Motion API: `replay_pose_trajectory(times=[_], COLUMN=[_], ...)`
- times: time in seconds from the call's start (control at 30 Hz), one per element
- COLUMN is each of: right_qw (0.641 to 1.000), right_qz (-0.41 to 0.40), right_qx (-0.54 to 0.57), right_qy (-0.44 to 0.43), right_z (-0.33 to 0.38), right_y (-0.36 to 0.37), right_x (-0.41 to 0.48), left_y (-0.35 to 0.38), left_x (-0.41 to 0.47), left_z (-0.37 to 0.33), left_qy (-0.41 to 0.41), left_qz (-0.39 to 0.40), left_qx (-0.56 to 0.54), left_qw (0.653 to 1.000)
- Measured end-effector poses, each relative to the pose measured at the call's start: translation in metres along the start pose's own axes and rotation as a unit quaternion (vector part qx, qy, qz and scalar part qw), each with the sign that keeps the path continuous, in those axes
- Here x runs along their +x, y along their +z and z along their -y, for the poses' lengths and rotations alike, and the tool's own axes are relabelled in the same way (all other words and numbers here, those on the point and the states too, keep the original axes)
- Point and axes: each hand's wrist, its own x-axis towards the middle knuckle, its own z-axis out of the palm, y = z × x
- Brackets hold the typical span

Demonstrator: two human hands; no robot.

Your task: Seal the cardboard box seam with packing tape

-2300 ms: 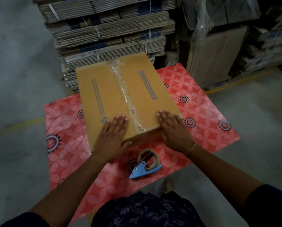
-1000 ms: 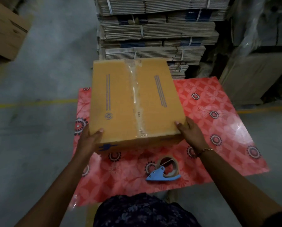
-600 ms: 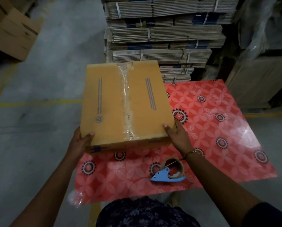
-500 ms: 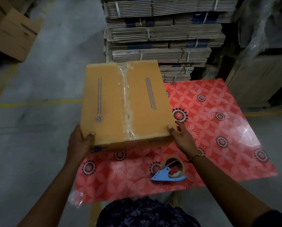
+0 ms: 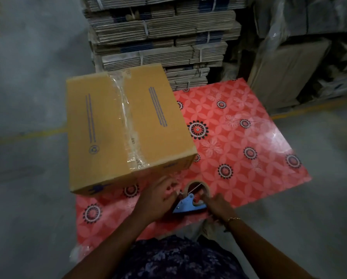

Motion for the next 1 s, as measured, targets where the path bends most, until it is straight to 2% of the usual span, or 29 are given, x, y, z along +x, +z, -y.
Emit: replay_pose_trajectory(times=[0.1, 0.17, 0.23, 0.3, 0.37, 0.43, 0.47, 0.57, 0.63, 0.67, 0.77, 0.87, 0.93, 1.0], right_qw=[0.987, 0.981, 0.984, 0.981, 0.964, 0.946, 0.937, 0.910, 0.899, 0.893, 0.875, 0.877, 0.897, 0.912], right_qz=[0.024, 0.017, -0.010, -0.010, 0.037, 0.083, 0.108, 0.161, 0.156, 0.146, 0.076, -0.006, 0.009, 0.079], right_qx=[0.152, 0.189, 0.174, 0.166, 0.193, 0.190, 0.178, 0.137, 0.094, 0.083, 0.132, 0.243, 0.242, 0.226], right_qy=[0.040, 0.031, -0.024, -0.102, -0.178, -0.249, -0.282, -0.358, -0.397, -0.418, -0.459, -0.413, -0.370, -0.334], right_z=[0.002, 0.002, 0.006, 0.025, 0.055, 0.095, 0.115, 0.168, 0.193, 0.202, 0.214, 0.201, 0.181, 0.166], right_y=[0.012, 0.009, -0.004, -0.025, -0.049, -0.073, -0.083, -0.095, -0.095, -0.095, -0.099, -0.096, -0.082, -0.061], right_x=[0.001, 0.000, -0.004, -0.018, -0.034, -0.052, -0.061, -0.084, -0.096, -0.102, -0.111, -0.118, -0.126, -0.139], left_y=[0.001, -0.003, -0.006, -0.011, -0.019, -0.030, -0.036, -0.049, -0.058, -0.063, -0.075, -0.088, -0.095, -0.099], left_x=[-0.001, -0.001, 0.001, 0.007, 0.016, 0.027, 0.029, 0.036, 0.042, 0.046, 0.052, 0.055, 0.059, 0.063], left_z=[0.001, 0.008, 0.017, 0.015, 0.003, -0.013, -0.022, -0.053, -0.077, -0.090, -0.105, -0.106, -0.103, -0.100], left_qy=[0.012, -0.009, -0.053, -0.113, -0.225, -0.330, -0.342, -0.259, -0.211, -0.199, -0.165, -0.132, -0.121, -0.122], left_qz=[0.010, 0.006, -0.013, -0.050, -0.062, 0.015, 0.072, 0.223, 0.243, 0.220, 0.100, 0.009, -0.042, -0.087], left_qx=[0.008, -0.010, -0.078, -0.183, -0.312, -0.438, -0.492, -0.642, -0.708, -0.718, -0.717, -0.721, -0.722, -0.722], left_qw=[1.000, 1.000, 0.995, 0.975, 0.921, 0.836, 0.797, 0.686, 0.628, 0.629, 0.670, 0.680, 0.680, 0.675])
